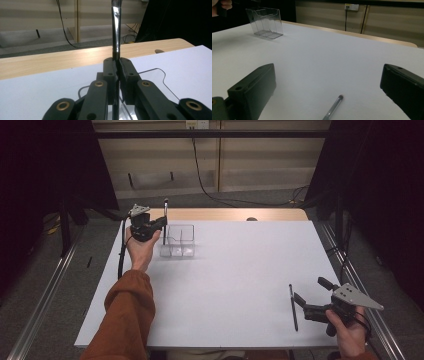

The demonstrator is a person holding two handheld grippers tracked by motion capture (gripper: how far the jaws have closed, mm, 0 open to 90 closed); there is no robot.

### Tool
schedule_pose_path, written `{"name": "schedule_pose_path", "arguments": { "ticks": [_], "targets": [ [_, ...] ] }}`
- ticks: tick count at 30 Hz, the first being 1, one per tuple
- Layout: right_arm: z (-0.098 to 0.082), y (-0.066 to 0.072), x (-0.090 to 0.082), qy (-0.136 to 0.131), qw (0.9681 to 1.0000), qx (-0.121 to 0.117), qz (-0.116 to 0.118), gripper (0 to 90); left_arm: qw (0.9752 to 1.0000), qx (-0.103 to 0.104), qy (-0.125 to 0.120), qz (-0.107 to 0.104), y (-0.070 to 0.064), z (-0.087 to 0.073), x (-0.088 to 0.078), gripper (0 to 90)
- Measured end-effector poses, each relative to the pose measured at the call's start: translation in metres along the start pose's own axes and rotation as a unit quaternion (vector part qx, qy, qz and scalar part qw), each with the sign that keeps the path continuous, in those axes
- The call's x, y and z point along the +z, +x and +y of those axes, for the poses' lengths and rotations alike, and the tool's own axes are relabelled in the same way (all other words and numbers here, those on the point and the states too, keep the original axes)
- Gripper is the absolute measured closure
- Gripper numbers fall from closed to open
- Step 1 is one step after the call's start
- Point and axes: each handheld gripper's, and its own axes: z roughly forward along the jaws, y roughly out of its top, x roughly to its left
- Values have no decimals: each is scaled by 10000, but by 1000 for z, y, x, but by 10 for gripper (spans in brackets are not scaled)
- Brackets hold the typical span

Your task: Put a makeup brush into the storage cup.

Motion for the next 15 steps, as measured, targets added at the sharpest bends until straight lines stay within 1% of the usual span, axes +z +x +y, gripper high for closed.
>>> {"name": "schedule_pose_path", "arguments": {
  "ticks": [2, 4, 5, 7, 8, 9, 10, 12, 13, 15],
  "targets": [
    [0, 0, 0, -2, 10000, 1, 7, 0, 10000, 73, 35, 2, -1, -1, 1, 842],
    [0, 0, 1, -3, 10000, 0, 17, 0, 10000, 77, 62, -6, -2, -2, 2, 841],
    [0, 0, 1, 3, 10000, 2, 17, 0, 10000, 55, 58, 1, -2, -2, 2, 842],
    [0, 0, 1, 4, 10000, 6, 18, 0, 9999, -97, 0, -45, -2, 0, 1, 841],
    [0, 0, 1, 2, 10000, 12, 20, 0, 9999, -85, -23, -52, -4, 1, 0, 842],
    [0, 0, 1, 7, 10000, 1, 10, 0, 10000, 23, -21, -5, -5, 2, 0, 841],
    [0, 0, 1, 2, 10000, -2, 16, 0, 10000, 68, -8, -3, -6, 2, 0, 841],
    [0, 0, 1, 0, 10000, 3, 17, 0, 10000, -11, 23, -17, -5, 0, 0, 841],
    [0, 0, 1, 5, 10000, -1, 19, 0, 10000, -11, 24, 12, -4, -1, 0, 840],
    [0, 0, 1, 2, 10000, 5, 12, 0, 10000, -15, 47, -34, -3, -1, 1, 838]
  ]
}}
